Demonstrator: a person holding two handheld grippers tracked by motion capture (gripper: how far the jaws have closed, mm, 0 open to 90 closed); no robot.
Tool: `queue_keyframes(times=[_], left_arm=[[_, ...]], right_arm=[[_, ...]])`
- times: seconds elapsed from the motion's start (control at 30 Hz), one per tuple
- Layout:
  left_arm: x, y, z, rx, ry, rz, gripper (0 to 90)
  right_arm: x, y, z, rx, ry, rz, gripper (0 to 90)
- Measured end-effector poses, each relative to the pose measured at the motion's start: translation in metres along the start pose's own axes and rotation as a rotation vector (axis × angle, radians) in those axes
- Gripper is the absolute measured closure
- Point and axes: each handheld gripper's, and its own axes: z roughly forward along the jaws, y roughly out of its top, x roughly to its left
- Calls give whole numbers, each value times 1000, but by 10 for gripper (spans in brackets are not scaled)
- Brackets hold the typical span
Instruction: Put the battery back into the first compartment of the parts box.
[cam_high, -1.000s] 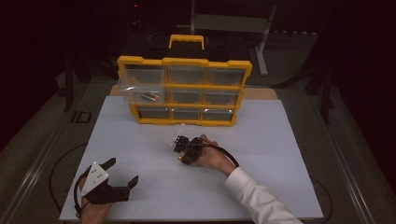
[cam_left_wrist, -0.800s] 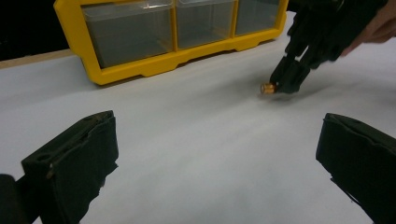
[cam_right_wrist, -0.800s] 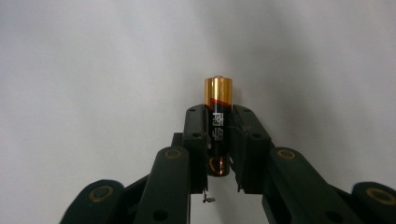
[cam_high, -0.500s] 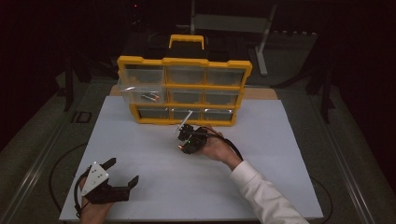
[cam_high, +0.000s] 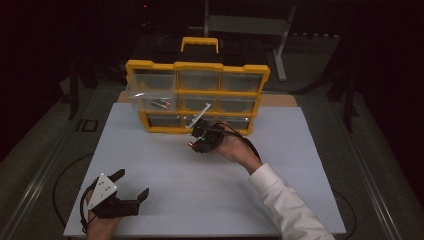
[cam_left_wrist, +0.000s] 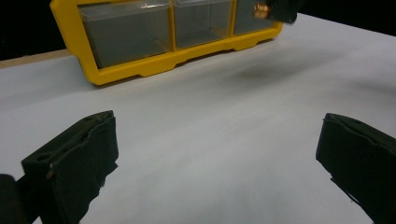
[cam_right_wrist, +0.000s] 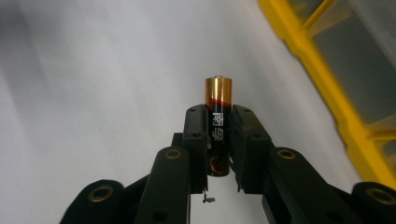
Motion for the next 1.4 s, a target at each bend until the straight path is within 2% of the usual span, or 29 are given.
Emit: queue_keyframes(times=[0.33, 1.4], left_arm=[[0, 0, 0, 0, 0, -3, 0], [1, 0, 0, -3, 1, -5, 0]], right_arm=[[-4, 15, -23, -49, -14, -5, 768], [-30, 57, -94, -185, -8, 44, 768]])
